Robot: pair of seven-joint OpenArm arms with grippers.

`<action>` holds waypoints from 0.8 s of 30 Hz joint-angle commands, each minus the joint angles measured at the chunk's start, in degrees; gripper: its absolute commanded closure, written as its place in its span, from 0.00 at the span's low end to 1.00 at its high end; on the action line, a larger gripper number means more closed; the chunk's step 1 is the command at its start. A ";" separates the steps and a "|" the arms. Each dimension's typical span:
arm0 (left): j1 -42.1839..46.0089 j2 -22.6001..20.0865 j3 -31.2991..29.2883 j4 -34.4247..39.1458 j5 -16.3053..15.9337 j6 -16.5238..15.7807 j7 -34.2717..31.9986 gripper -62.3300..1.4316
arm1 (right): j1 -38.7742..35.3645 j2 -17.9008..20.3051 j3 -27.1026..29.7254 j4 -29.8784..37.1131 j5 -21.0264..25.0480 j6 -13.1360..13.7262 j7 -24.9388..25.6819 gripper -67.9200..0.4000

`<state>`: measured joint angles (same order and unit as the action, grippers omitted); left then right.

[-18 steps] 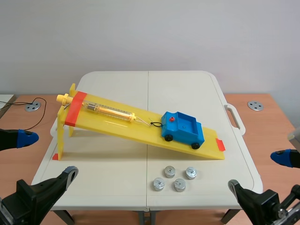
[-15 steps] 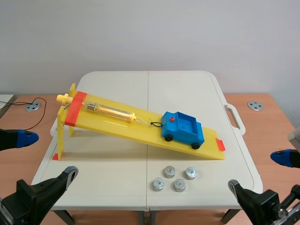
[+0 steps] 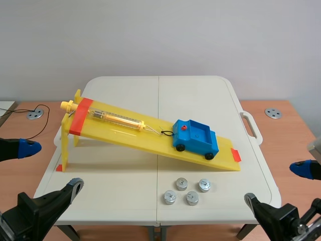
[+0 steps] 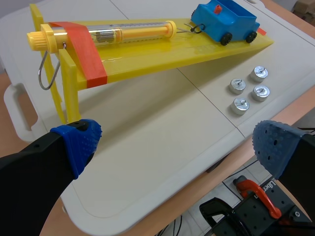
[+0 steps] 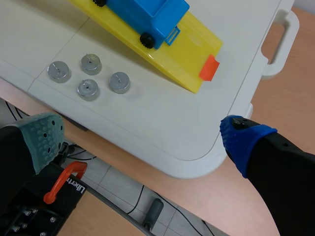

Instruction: Place the four metal weights on the blue cart on the ramp.

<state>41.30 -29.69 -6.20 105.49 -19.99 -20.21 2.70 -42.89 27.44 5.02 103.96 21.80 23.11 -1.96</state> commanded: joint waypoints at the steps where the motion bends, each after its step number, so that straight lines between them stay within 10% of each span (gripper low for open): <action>1: 1.68 -0.79 -0.85 4.48 -4.26 -0.98 -9.14 0.00 | -0.11 2.51 1.77 6.49 1.16 -1.22 7.23 0.03; 24: 0.52 1.16 -0.85 4.33 -4.26 -1.05 -6.45 0.00 | 0.57 1.27 1.75 6.45 0.66 -1.25 5.27 0.03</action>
<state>41.28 -28.88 -6.20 105.49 -19.99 -20.21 2.98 -42.89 27.24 5.02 103.96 20.93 23.11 -2.04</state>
